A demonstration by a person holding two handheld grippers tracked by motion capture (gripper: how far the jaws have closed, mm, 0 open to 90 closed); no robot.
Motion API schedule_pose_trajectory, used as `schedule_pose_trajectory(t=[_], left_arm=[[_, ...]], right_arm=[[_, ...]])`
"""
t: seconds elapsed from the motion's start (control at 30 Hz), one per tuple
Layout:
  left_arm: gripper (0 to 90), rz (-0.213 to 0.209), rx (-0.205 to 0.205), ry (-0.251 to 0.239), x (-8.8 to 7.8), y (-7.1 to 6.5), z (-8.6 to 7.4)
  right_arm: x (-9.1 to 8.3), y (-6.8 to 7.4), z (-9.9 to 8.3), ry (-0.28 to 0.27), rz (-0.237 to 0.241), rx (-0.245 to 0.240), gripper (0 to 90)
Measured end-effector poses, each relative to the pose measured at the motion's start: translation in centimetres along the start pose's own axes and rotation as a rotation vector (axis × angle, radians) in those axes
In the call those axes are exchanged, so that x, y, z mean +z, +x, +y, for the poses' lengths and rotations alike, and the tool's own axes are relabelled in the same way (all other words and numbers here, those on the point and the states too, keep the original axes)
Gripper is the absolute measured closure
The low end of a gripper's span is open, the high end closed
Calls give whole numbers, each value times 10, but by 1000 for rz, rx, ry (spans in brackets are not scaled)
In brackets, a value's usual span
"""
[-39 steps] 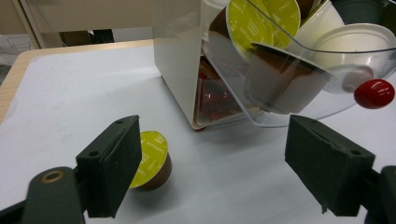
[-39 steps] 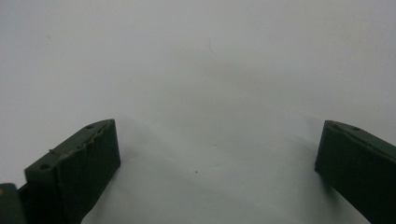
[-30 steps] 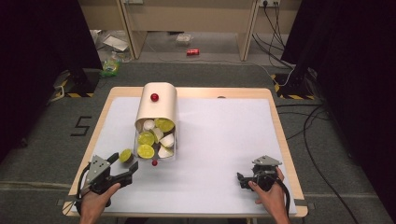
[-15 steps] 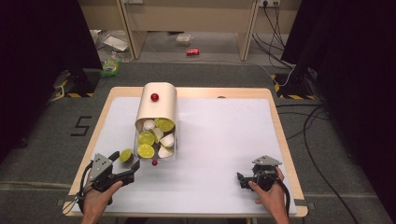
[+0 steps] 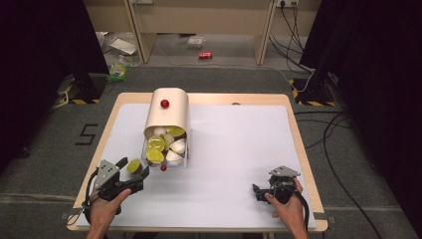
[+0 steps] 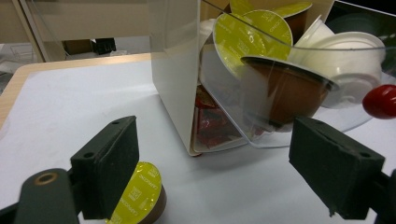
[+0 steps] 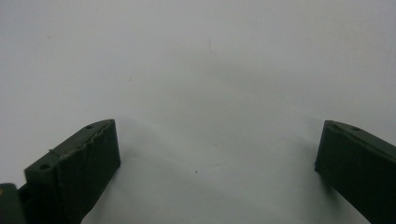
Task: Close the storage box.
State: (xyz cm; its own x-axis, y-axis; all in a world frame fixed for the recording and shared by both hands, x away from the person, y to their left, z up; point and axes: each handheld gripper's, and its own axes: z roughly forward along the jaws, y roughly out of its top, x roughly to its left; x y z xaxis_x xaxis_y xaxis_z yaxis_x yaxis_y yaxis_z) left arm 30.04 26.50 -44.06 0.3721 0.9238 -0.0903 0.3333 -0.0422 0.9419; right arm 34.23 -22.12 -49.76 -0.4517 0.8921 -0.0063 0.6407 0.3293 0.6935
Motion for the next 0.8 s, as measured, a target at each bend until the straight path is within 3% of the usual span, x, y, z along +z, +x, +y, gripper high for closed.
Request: schedule_pose_trajectory(t=[0.8], left_arm=[[147,13,-11,-2,12,4,5]], right_arm=[[0,0,0,0,0,0,3]])
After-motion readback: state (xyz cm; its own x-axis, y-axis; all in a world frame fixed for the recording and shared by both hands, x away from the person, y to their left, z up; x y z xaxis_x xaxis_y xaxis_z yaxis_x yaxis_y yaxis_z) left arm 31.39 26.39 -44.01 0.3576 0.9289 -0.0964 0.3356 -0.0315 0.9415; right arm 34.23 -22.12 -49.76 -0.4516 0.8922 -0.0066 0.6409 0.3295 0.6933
